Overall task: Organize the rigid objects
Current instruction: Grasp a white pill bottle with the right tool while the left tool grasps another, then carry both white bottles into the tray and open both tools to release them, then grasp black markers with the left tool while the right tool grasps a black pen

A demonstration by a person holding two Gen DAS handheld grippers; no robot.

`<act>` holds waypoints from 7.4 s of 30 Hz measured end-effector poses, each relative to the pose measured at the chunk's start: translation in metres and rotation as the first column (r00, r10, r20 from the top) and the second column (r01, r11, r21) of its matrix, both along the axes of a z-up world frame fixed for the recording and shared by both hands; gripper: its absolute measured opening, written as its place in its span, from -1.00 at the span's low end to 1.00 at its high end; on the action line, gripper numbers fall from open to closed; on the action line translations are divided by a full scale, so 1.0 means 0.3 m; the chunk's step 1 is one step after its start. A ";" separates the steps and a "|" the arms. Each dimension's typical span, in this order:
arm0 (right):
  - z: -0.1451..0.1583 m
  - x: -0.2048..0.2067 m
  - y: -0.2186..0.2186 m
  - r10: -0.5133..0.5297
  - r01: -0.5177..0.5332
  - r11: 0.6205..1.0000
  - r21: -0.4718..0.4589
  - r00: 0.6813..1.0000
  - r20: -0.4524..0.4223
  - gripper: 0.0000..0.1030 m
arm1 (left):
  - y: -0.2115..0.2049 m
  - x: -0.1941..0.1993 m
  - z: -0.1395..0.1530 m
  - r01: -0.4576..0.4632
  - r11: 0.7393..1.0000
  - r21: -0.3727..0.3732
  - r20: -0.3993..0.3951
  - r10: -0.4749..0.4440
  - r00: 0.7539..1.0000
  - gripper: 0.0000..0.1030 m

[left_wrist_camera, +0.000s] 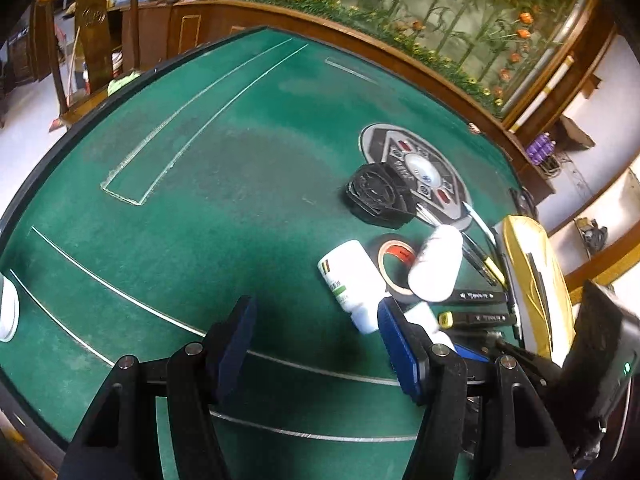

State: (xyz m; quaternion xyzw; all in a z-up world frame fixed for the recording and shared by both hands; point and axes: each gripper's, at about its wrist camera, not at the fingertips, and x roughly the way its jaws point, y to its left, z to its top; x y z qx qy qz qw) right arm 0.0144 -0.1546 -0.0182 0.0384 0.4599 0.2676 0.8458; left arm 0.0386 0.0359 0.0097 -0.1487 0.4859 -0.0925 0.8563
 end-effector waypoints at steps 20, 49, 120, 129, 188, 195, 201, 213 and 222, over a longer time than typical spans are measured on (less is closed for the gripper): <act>0.050 -0.045 -0.194 -0.049 0.030 0.983 0.182 0.994 0.102 -0.35 | -0.153 0.101 -0.042 -0.053 0.981 0.188 -0.042 0.062 0.997 -0.30; 0.114 -0.164 -0.332 -0.180 0.127 0.947 0.296 0.970 0.161 -0.35 | -0.284 -0.084 0.101 0.143 0.988 0.065 0.079 -0.148 0.986 -0.30; 0.079 -0.246 -1.040 -0.600 0.610 0.787 -0.090 0.792 0.111 -0.35 | -1.205 -0.271 0.020 0.607 0.779 0.159 0.001 -0.615 0.789 -0.32; 0.075 -0.222 -1.014 -0.570 0.576 0.798 -0.176 0.817 0.089 -0.35 | -1.227 -0.264 0.010 0.617 0.766 0.179 -0.016 -0.625 0.781 -0.31; 0.047 0.273 -0.469 -0.541 0.518 0.818 -0.250 0.841 -0.025 -0.30 | -0.325 -0.079 -0.014 0.288 0.956 -0.064 0.163 -0.274 0.948 0.29; 0.023 0.303 -0.384 -0.442 0.395 0.852 -0.344 0.895 -0.067 0.04 | -0.324 -0.077 -0.013 0.299 0.950 -0.086 0.158 -0.283 0.946 0.28; 0.011 0.251 -0.284 -0.293 0.234 0.934 -0.270 0.934 -0.205 0.12 | -0.318 -0.071 -0.016 0.302 0.947 -0.106 0.151 -0.285 0.947 0.28; 0.037 0.535 -0.399 -0.436 0.388 0.844 -0.370 0.899 -0.052 0.06 | -0.332 -0.080 -0.016 0.311 0.946 -0.089 0.153 -0.295 0.943 0.29; -0.005 0.452 -0.339 -0.365 0.296 0.901 -0.317 0.912 -0.187 0.10 | -0.325 -0.077 -0.013 0.303 0.949 -0.089 0.156 -0.287 0.945 0.28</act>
